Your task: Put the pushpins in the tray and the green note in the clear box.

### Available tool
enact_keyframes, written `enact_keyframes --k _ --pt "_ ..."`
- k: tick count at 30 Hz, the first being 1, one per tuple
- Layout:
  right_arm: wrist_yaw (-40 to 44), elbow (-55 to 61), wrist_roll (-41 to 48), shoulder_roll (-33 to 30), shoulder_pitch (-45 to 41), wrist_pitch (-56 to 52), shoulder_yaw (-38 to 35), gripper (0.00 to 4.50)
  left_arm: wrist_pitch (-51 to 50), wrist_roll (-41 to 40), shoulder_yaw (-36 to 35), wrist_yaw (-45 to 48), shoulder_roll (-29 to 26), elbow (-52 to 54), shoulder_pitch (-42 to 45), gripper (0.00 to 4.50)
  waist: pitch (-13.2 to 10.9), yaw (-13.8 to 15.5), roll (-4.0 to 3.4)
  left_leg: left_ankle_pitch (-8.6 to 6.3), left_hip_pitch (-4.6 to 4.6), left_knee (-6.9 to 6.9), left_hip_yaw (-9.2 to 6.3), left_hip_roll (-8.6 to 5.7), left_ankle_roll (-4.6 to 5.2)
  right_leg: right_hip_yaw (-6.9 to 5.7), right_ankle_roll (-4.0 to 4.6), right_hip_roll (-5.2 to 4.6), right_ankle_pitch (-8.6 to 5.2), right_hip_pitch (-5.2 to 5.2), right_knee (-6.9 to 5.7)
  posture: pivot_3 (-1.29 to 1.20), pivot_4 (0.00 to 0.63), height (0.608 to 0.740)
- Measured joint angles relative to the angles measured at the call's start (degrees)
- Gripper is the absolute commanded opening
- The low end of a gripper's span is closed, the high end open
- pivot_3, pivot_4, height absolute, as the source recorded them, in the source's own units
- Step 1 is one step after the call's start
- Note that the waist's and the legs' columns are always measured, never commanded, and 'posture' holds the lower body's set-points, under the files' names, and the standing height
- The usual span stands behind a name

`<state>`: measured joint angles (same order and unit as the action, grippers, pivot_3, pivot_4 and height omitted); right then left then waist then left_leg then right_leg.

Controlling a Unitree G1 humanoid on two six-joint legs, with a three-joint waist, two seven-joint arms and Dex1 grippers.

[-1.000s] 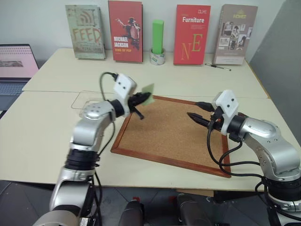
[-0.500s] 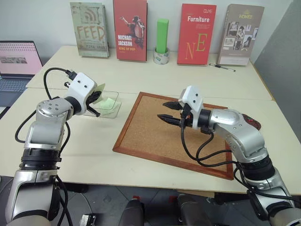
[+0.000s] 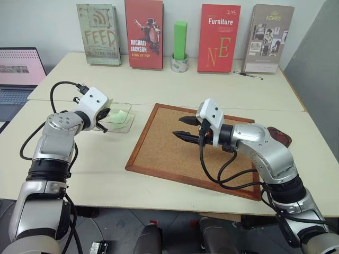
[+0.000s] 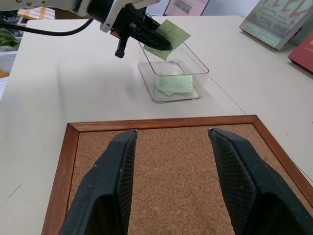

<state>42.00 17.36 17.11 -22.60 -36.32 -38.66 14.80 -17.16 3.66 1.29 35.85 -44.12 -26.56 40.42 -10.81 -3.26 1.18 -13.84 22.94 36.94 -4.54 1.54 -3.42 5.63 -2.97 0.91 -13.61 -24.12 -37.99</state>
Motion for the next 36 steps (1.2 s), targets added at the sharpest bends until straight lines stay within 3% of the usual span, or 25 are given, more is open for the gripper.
enact_keyframes --k 13,17,23,28,36 --pt "-0.1 0.3 0.0 0.1 0.0 -0.4 0.0 2.47 0.1 0.0 0.0 1.5 0.0 -0.4 0.6 4.00 0.0 0.0 0.00 0.00 0.00 0.00 0.00 0.00 0.00 0.00 0.00 0.00 0.00 0.00 -0.01 0.00 0.150 0.740" --pt "-0.4 0.3 0.0 0.1 0.0 -0.4 -0.2 2.47 -0.4 -1.3 -0.6 2.6 0.0 1.6 0.6 4.00 0.0 0.0 0.00 0.00 0.01 0.00 0.00 0.00 0.00 0.00 0.00 0.00 0.00 0.00 0.00 0.00 0.150 0.740" --pt "-1.7 2.1 0.1 0.0 2.9 1.7 -3.4 2.47 -6.4 -11.2 -6.3 6.3 3.2 12.4 -1.0 4.00 0.0 0.0 0.01 0.00 0.02 -0.02 0.01 0.00 0.00 0.01 0.00 -0.01 -0.01 0.02 0.05 0.00 0.150 0.740" --pt "-2.9 3.4 -0.5 -2.2 11.1 6.0 -6.5 2.47 -10.5 -18.4 -6.2 9.8 6.0 26.4 -7.6 4.00 0.0 0.0 0.03 0.00 0.01 -0.02 0.01 0.01 0.00 0.02 0.02 -0.01 -0.02 0.00 0.02 0.00 0.150 0.740" --pt "-6.4 8.1 -1.7 -4.0 24.8 9.4 -11.0 2.47 -10.8 -21.3 -2.8 14.1 8.0 30.8 -12.8 4.00 0.0 -0.1 0.03 0.00 -0.10 0.06 0.04 0.01 0.00 0.06 0.02 0.00 -0.03 0.07 -0.04 0.00 0.150 0.740"
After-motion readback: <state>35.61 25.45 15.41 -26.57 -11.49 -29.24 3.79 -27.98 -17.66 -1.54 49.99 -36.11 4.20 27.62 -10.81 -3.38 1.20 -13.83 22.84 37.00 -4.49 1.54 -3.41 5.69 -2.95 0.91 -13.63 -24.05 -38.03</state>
